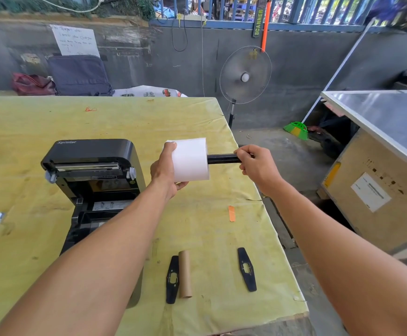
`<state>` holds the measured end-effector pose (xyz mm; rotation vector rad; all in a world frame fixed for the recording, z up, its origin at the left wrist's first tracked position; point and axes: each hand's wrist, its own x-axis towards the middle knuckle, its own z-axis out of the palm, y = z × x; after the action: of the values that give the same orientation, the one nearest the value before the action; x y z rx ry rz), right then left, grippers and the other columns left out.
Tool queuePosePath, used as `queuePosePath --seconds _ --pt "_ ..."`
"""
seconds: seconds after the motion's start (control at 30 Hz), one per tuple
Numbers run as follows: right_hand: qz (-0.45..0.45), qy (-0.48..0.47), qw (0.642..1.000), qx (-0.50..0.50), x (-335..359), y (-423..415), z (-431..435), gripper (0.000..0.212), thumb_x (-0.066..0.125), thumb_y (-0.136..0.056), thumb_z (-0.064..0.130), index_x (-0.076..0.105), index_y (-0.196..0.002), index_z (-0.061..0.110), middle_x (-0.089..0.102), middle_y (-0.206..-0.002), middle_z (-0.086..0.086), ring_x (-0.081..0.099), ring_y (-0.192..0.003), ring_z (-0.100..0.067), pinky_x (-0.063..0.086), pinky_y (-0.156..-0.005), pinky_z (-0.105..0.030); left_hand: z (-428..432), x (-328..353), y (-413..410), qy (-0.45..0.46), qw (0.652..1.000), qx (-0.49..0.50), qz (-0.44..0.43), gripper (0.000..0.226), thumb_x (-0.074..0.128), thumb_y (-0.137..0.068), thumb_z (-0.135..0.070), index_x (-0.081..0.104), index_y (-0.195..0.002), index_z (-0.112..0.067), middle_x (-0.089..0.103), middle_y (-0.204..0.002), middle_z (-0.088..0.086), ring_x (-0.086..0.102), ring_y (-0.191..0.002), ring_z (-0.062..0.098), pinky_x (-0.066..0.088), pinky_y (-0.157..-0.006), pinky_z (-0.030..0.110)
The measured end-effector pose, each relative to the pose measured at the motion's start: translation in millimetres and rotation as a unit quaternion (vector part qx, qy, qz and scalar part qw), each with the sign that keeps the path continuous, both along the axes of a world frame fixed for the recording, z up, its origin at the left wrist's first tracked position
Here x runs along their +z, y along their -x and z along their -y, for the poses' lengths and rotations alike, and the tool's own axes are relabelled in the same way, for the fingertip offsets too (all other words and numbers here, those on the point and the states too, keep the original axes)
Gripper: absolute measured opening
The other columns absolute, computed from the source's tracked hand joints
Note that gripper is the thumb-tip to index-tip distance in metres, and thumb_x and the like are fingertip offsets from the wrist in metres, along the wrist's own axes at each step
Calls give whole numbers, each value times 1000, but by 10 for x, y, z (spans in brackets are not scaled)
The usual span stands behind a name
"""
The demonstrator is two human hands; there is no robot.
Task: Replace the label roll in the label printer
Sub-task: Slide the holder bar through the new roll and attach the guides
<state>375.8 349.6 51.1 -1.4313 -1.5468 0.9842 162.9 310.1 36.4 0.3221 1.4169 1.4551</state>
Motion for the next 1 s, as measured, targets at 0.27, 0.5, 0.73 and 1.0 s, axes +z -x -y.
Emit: queuePosePath --seconds 0.27,0.5,0.73,1.0 --pt "-83 38 995 39 15 204 76 12 61 -97 6 63 -106 0 65 -85 -9 62 -67 -14 59 -71 -26 -5 20 -124 -1 1000 -23 1 44 69 -62 -52 60 -94 -22 69 -95 5 68 -80 27 58 -76 45" --pt "-87 59 993 53 -28 276 96 16 59 -94 -3 65 -109 1 68 -79 -4 67 -66 -12 61 -75 -25 -25 21 -129 2 1000 -18 -8 46 70 -61 -52 60 -93 -21 70 -95 5 69 -79 26 58 -71 40" --pt "-87 61 994 41 -85 331 93 18 65 -89 -7 69 -107 -2 70 -89 -13 72 -86 -26 62 -80 -29 -28 -6 -147 6 1000 -8 -10 46 71 -58 -52 59 -89 -20 69 -87 3 68 -74 23 58 -71 41" --pt "-56 54 997 24 -174 313 70 20 74 -82 -4 75 -95 12 74 -85 -7 74 -86 -26 61 -86 -40 -22 -78 -165 11 1000 -11 -9 45 71 -60 -51 59 -90 -21 69 -88 3 68 -75 23 58 -71 41"
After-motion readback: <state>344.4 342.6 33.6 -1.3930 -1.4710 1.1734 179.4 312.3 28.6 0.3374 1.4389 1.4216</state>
